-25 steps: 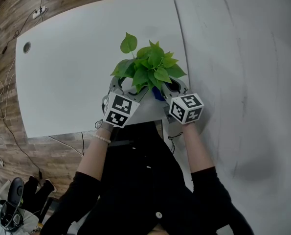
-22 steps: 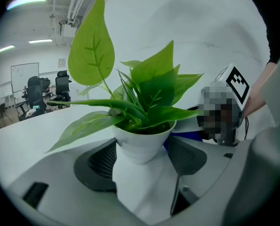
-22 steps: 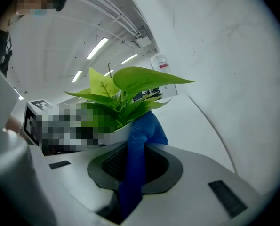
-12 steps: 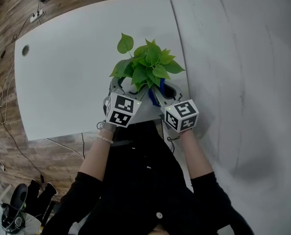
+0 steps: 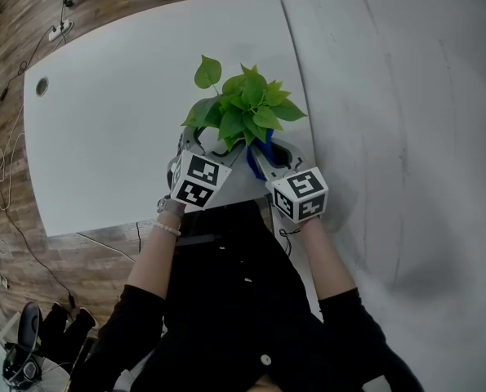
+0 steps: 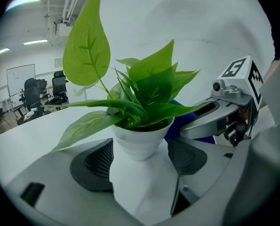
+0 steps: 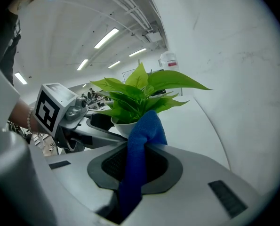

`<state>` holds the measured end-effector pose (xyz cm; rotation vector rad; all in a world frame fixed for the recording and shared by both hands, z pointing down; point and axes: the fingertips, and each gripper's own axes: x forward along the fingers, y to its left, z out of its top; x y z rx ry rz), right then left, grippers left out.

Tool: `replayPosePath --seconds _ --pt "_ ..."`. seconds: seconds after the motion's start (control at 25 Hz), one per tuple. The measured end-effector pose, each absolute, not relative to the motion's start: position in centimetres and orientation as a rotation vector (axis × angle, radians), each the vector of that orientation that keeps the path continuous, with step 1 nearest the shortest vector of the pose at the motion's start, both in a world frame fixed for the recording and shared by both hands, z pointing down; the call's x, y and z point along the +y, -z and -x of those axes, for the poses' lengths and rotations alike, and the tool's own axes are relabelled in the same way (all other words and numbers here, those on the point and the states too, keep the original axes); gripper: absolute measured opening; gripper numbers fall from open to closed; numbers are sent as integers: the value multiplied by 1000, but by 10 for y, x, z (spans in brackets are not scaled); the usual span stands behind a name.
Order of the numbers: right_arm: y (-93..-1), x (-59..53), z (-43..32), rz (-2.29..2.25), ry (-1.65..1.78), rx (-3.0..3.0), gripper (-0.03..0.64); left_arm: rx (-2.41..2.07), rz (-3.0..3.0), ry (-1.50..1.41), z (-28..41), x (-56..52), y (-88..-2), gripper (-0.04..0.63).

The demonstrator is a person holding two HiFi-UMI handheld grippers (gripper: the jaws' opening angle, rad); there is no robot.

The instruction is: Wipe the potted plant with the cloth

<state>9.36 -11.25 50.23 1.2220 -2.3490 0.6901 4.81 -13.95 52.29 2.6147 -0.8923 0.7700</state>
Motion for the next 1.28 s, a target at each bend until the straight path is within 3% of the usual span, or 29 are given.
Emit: replayPosePath --seconds 0.4,0.72,0.84,1.28 --pt "-507 -116 -98 -1253 -696 -2308 89 -723 -2775 -980 -18 -149 -534 356" --pt "-510 -123 -102 -1302 -710 -2268 89 -629 -2877 -1039 -31 -152 -525 353" --pt "-510 -128 -104 -1315 -703 -2260 89 -665 -2896 -1074 -36 -149 -524 290" --pt "-526 -171 -140 -1400 -741 -2163 89 -948 -2724 -1012 -44 -148 -523 245"
